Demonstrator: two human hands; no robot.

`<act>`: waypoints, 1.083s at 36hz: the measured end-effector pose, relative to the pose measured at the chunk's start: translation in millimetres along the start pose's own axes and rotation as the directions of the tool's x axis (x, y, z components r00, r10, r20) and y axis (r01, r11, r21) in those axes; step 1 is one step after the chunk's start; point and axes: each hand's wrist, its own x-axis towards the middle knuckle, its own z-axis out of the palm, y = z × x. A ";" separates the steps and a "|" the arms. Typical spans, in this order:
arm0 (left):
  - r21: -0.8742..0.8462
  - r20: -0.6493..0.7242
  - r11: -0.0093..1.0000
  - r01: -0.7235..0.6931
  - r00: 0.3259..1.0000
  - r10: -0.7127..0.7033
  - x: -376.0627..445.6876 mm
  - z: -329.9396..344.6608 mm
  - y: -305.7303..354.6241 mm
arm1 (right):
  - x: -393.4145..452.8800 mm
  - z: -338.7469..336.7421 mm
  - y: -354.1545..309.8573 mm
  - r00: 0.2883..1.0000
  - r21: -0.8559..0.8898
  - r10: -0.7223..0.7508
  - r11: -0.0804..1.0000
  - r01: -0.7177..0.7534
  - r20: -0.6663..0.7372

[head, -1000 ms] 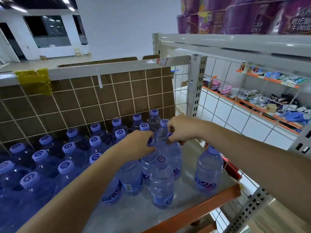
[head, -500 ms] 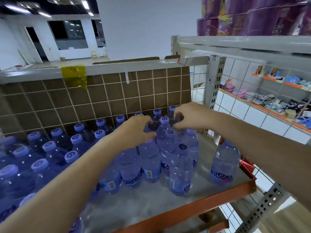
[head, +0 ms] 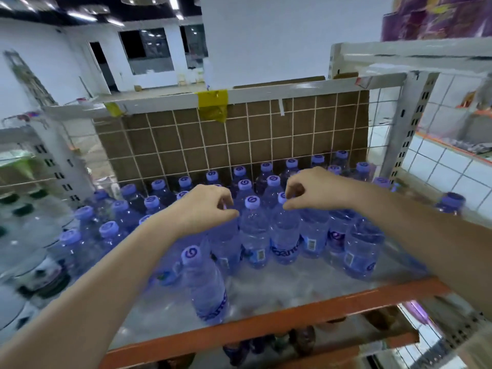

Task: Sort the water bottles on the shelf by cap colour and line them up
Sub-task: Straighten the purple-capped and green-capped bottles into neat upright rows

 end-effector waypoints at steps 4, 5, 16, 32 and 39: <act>-0.019 0.015 1.000 0.019 1.000 -0.019 -23.0 -4.0 -21.2 | 4.3 15.9 -26.7 0.999 0.014 -0.022 1.000 0.022 0.028; -0.035 0.029 0.999 0.024 0.999 -0.023 -30.0 -3.9 -25.7 | 5.4 20.7 -34.0 0.999 0.012 -0.024 1.000 0.024 0.034; 0.081 0.259 0.996 0.027 0.965 -0.047 -67.2 11.7 -45.9 | -10.7 26.3 -40.4 0.986 -0.124 0.164 0.978 -0.165 -0.021; 0.039 0.223 0.996 -0.081 0.972 0.070 -27.6 31.4 11.4 | -72.4 -13.1 56.2 0.899 -0.176 0.372 0.892 -0.415 -0.231; -0.035 0.192 0.997 -0.074 0.978 0.079 2.5 43.3 63.0 | -79.6 -9.1 85.8 0.941 -0.198 0.334 0.920 -0.337 -0.048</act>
